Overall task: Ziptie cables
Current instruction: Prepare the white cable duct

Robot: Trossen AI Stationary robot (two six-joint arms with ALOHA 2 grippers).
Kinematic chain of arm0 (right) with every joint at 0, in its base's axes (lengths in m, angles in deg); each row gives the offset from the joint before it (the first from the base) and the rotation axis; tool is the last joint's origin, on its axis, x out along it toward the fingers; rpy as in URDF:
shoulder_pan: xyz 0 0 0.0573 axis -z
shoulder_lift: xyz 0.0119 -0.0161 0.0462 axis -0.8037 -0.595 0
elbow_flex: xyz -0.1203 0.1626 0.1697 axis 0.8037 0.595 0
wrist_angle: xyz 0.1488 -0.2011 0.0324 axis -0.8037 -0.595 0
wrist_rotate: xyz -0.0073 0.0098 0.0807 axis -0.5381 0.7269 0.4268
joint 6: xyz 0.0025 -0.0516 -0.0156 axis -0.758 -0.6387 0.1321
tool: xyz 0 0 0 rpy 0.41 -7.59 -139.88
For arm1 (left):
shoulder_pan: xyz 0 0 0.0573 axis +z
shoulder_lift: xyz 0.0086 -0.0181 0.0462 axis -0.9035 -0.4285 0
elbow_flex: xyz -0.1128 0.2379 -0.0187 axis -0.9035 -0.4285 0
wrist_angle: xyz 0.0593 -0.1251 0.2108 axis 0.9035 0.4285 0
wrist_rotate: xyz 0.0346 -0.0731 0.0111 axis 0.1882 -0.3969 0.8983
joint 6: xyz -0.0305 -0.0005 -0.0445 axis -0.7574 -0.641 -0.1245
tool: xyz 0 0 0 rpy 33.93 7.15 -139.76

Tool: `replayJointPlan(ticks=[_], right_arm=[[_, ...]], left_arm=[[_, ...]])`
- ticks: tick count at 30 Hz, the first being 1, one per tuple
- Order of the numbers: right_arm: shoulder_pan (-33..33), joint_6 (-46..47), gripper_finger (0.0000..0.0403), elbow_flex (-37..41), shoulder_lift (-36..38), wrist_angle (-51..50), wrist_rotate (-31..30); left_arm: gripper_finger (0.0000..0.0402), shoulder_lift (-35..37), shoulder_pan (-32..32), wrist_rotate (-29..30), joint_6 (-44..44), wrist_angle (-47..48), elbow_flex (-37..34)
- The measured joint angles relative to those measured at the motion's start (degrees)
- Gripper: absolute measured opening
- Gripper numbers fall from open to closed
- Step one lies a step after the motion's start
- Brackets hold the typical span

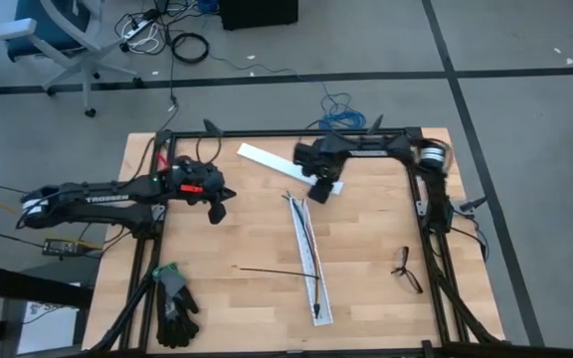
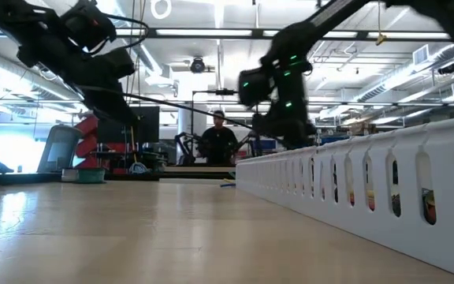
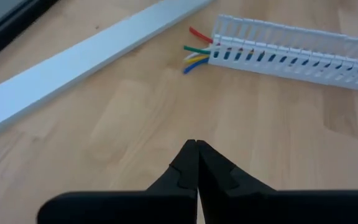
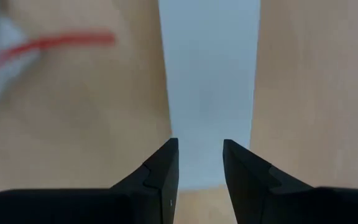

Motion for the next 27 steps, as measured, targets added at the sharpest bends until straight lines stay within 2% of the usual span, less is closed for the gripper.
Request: replayJointPlan(ticks=[6,10,13,16,21,24,27], right_arm=[[-3.1,6.8,0.0112,22.1,16.3,13.1,0.7],[-4.0,8.3,0.0112,30.9,23.4,27.8,-0.2],[-4.1,7.4,0.0112,34.1,25.5,39.5,-2.4],[-4.1,6.4,0.0112,35.5,26.1,45.3,-3.3],[-4.1,6.2,0.0112,37.2,26.9,47.3,-5.7],[-4.1,6.3,0.0112,37.5,26.9,47.5,-5.7],[-4.3,6.4,0.0112,37.6,26.9,47.5,-5.6]], left_arm=[[0.0005,-6.0,-1.0,-0.1,0.2,-6.0,0.0],[0.0005,-8.5,-1.1,-0.1,0.4,-12.7,0.0],[0.0005,-10.2,-1.2,-2.7,1.8,-20.2,0.0],[0.0005,-12.7,-2.7,-5.5,5.2,-25.3,1.0],[0.0005,-20.6,-5.6,-5.7,14.4,-23.7,7.4],[0.0005,-27.3,-6.2,-6.3,20.0,-20.6,13.6],[0.0005,-34.1,-6.6,-9.3,24.5,-17.4,21.0]])
